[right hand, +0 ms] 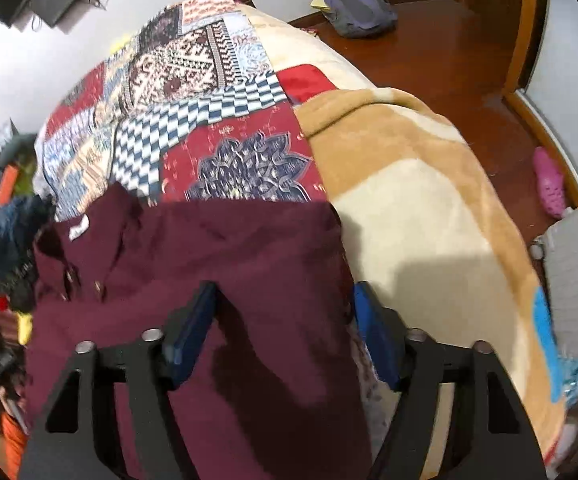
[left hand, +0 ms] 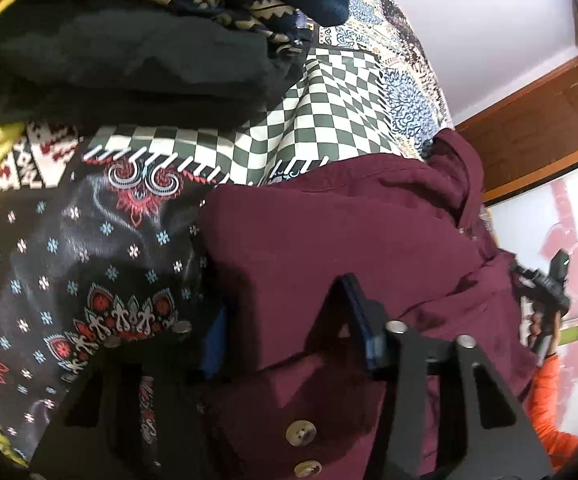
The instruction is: Fold large clothes
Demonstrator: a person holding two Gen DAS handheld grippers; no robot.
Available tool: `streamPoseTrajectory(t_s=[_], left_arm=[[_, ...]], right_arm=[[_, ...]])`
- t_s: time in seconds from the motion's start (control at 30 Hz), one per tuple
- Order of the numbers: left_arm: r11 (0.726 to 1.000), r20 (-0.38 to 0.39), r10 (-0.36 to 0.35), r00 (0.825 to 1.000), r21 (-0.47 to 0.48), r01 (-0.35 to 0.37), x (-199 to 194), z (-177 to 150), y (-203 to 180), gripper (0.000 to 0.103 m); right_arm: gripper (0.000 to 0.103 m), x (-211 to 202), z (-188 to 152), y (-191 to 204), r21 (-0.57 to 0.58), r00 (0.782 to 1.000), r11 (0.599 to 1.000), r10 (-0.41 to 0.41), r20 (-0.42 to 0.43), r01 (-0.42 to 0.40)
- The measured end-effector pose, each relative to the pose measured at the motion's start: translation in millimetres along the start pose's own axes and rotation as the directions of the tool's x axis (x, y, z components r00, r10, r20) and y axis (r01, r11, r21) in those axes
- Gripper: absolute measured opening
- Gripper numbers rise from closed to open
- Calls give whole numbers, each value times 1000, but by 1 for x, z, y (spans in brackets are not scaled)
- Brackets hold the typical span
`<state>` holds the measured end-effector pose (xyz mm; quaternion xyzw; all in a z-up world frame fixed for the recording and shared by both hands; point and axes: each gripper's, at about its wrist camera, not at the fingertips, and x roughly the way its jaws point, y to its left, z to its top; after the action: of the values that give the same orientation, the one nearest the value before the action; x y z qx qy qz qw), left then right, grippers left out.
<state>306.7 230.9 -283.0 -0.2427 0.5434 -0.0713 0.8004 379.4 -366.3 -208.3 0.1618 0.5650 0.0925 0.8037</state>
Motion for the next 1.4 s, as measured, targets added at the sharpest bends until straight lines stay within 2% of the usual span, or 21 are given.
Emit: streamPoseTrajectory(t_s=[0.07, 0.17, 0.3, 0.4, 0.57, 0.7, 0.77, 0.83, 0.93, 1.0, 1.1, 1.2, 1.3, 1.33, 1.37, 1.4], left_arm=[[998, 16, 50, 999, 25, -51, -3, 1, -7, 22], [989, 71, 117, 991, 80, -122, -17, 4, -23, 14], [958, 159, 196, 967, 180, -224, -40, 16, -58, 12], [931, 209, 228, 951, 239, -276, -49, 30, -83, 12], [890, 262, 278, 924, 291, -350, -42, 63, -115, 12], [862, 257, 345, 903, 295, -413, -18, 80, -122, 13], [849, 248, 372, 894, 299, -436, -10, 82, -118, 15], [848, 230, 391, 891, 288, -446, -3, 82, -113, 17], [865, 215, 388, 896, 252, -435, 0, 79, -104, 18], [861, 224, 406, 886, 232, -453, -5, 74, -100, 18], [867, 232, 393, 890, 229, -443, -19, 65, -99, 18], [864, 250, 393, 885, 231, -449, -34, 56, -102, 18], [850, 286, 393, 874, 249, -464, -52, 42, -109, 19], [843, 295, 399, 868, 253, -474, -57, 38, -111, 21], [837, 305, 408, 861, 251, -486, -64, 32, -112, 25], [836, 310, 410, 858, 249, -489, -67, 29, -112, 28]], right_arm=[[37, 5, 2, 4, 0, 1000, 1000, -14, -6, 14], [21, 4, 4, 12, -37, 998, 997, -65, 22, 65], [17, -15, 8, 20, -87, 994, 993, -67, 88, 75], [17, -30, 15, 29, -136, 985, 985, -90, 150, 110], [15, -30, 29, 35, -140, 969, 976, -137, 204, 167], [14, -25, 39, 29, -127, 939, 954, -235, 250, 272], [15, -26, 41, 26, -116, 935, 953, -242, 258, 279], [15, -28, 43, 23, -107, 934, 952, -255, 250, 288], [15, -33, 38, 25, -115, 939, 953, -246, 240, 279], [15, -36, 33, 28, -126, 947, 957, -229, 227, 262], [16, -38, 25, 35, -140, 958, 961, -207, 197, 236], [20, -41, 14, 45, -163, 967, 963, -187, 174, 215], [31, -48, 2, 57, -189, 973, 962, -171, 155, 199], [39, -52, -3, 62, -199, 976, 962, -160, 149, 189], [45, -57, -7, 66, -206, 976, 961, -154, 153, 184], [47, -61, -11, 69, -211, 976, 960, -150, 160, 182]])
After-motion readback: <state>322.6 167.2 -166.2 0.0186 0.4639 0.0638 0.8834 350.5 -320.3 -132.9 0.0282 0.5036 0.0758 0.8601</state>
